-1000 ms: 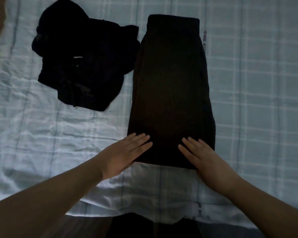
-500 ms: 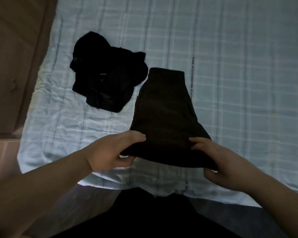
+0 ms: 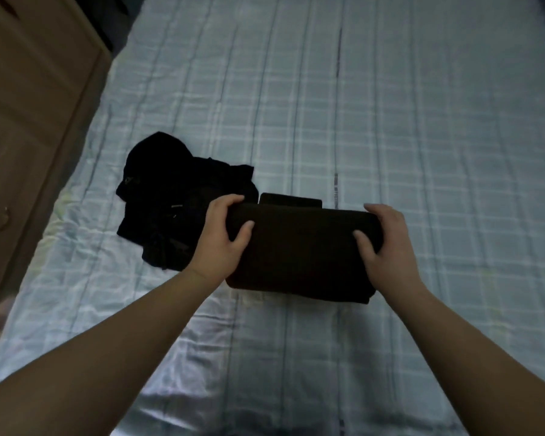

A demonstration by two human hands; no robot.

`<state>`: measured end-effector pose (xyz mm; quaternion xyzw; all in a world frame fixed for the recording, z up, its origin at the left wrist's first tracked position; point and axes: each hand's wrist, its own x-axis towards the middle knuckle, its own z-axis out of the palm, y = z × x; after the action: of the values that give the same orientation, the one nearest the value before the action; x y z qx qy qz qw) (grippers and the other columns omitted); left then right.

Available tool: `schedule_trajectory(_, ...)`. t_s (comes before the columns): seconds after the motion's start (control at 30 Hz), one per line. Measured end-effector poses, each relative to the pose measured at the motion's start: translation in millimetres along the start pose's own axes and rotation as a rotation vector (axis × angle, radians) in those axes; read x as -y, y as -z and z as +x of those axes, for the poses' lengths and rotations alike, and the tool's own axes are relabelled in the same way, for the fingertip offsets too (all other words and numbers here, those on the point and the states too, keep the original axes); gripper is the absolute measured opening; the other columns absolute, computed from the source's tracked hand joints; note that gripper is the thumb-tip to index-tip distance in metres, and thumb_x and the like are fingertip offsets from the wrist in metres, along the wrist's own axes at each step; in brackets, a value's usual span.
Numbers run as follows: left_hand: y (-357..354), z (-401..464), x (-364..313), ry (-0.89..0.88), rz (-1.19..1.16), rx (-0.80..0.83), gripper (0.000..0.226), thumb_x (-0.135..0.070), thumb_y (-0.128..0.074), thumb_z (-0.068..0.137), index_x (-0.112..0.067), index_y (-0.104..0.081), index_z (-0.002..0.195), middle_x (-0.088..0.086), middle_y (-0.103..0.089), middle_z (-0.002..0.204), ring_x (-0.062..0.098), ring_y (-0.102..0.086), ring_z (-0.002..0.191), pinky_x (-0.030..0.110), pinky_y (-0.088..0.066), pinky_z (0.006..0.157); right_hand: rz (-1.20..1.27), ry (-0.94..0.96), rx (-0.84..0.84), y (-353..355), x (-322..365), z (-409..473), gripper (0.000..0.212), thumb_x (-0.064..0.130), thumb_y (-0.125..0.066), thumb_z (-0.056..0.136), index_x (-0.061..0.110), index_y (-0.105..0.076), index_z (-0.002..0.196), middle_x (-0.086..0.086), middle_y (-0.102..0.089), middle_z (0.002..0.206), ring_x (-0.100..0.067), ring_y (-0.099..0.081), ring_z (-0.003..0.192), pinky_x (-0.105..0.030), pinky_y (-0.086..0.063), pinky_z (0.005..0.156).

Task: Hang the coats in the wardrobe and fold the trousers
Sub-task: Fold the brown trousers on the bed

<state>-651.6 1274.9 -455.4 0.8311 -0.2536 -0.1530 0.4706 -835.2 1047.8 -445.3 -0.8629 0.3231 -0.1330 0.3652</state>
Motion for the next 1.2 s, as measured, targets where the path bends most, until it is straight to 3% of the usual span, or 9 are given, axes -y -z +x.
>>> schedule_trajectory(0.13, -29.2, 51.4, 22.5, 0.085, 0.089, -0.089, 0.026, -0.020, -0.059, 0.097, -0.026, -0.053, 0.121, -0.005, -0.042, 0.129, -0.009, -0.041, 0.107, 0.004, -0.027, 0.097, -0.132, 0.059, -0.109, -35.0, -3.3, 23.7, 0.048, 0.021, -0.053, 0.100, 0.016, -0.043, 0.146, -0.009, -0.029, 0.159, -0.021, -0.025, 0.147, -0.036, -0.020, 0.121)
schedule_trajectory(0.27, -52.4, 82.2, 45.8, 0.178, 0.228, -0.025, 0.024, -0.025, -0.057, 0.098, -0.019, -0.061, 0.122, 0.009, -0.033, 0.150, 0.018, -0.040, 0.130, 0.022, -0.031, 0.108, -0.521, 0.244, 0.169, -88.0, -13.2, 22.1, 0.059, 0.042, -0.037, 0.098, 0.027, -0.032, 0.155, -0.004, -0.022, 0.165, -0.025, -0.013, 0.153, -0.053, -0.012, 0.123)
schedule_trajectory(0.37, -61.0, 82.2, 47.5, 0.004, 0.712, -0.068, 0.034, -0.028, -0.054, 0.098, -0.022, -0.058, 0.131, 0.020, -0.024, 0.158, 0.038, -0.023, 0.145, 0.051, -0.023, 0.118, -0.596, 0.120, 0.315, -115.0, -29.0, 25.1, 0.063, 0.052, -0.022, 0.099, 0.035, -0.012, 0.159, -0.001, -0.008, 0.168, -0.023, 0.001, 0.155, -0.052, -0.004, 0.124)
schedule_trajectory(0.43, -68.1, 66.1, 35.7, -0.186, 0.850, 0.002, 0.048, -0.031, -0.050, 0.097, -0.022, -0.044, 0.144, 0.017, -0.020, 0.161, 0.036, -0.015, 0.149, 0.056, -0.016, 0.119, -0.587, 0.101, 0.314, -123.8, -34.9, 26.2, 0.063, 0.052, -0.021, 0.099, 0.035, -0.011, 0.159, -0.001, -0.009, 0.168, -0.023, -0.002, 0.155, -0.051, -0.007, 0.124)
schedule_trajectory(0.5, -79.6, 44.1, 34.0, -0.241, 0.870, 0.116, 0.058, -0.040, -0.043, 0.097, -0.024, -0.032, 0.152, 0.011, -0.017, 0.163, 0.030, -0.011, 0.152, 0.055, -0.012, 0.120, -0.584, 0.077, 0.302, -127.4, -37.6, 28.6, 0.064, 0.052, -0.024, 0.099, 0.034, -0.011, 0.159, 0.000, -0.011, 0.168, -0.022, -0.006, 0.154, -0.049, -0.011, 0.124)
schedule_trajectory(0.57, -88.3, 34.5, 50.3, -0.150, 0.881, 0.194, 0.062, -0.049, -0.034, 0.098, -0.026, -0.025, 0.156, 0.010, -0.017, 0.164, 0.028, -0.010, 0.152, 0.053, -0.011, 0.121, -0.582, 0.054, 0.311, -128.1, -42.5, 33.1, 0.067, 0.055, -0.023, 0.098, 0.034, -0.007, 0.159, 0.001, -0.007, 0.168, -0.020, -0.004, 0.154, -0.047, -0.011, 0.124)
schedule_trajectory(0.77, -104.8, 62.8, 104.3, -0.048, 0.785, 0.374, 0.066, -0.055, -0.023, 0.096, -0.037, -0.005, 0.157, 0.005, -0.003, 0.166, 0.024, 0.004, 0.153, 0.050, -0.007, 0.123, -0.451, -0.041, 0.365, -150.2, -68.7, 48.6, 0.070, 0.063, -0.015, 0.095, 0.039, 0.003, 0.158, 0.006, 0.011, 0.167, -0.016, 0.016, 0.153, -0.052, 0.001, 0.124)
schedule_trajectory(1.0, -125.1, 71.2, 140.8, -0.018, 0.721, 0.374, 0.069, -0.050, -0.030, 0.095, -0.037, 0.000, 0.156, 0.005, 0.005, 0.165, 0.024, 0.012, 0.151, 0.044, 0.000, 0.123, -0.393, -0.032, 0.356, -181.7, -97.5, 59.0, 0.072, 0.055, -0.031, 0.095, 0.034, -0.006, 0.159, -0.001, 0.002, 0.168, -0.021, 0.012, 0.154, -0.055, -0.005, 0.124)
schedule_trajectory(1.2, -133.6, 82.1, 163.1, -0.041, 0.655, 0.402, 0.074, -0.043, -0.037, 0.092, -0.031, -0.004, 0.156, 0.012, -0.002, 0.164, 0.030, 0.005, 0.151, 0.054, -0.015, 0.121, -0.422, -0.036, 0.375, -198.1, -110.4, 69.6, 0.075, 0.050, -0.038, 0.093, 0.028, -0.012, 0.159, -0.010, -0.006, 0.167, -0.029, 0.005, 0.154, -0.059, -0.007, 0.122)
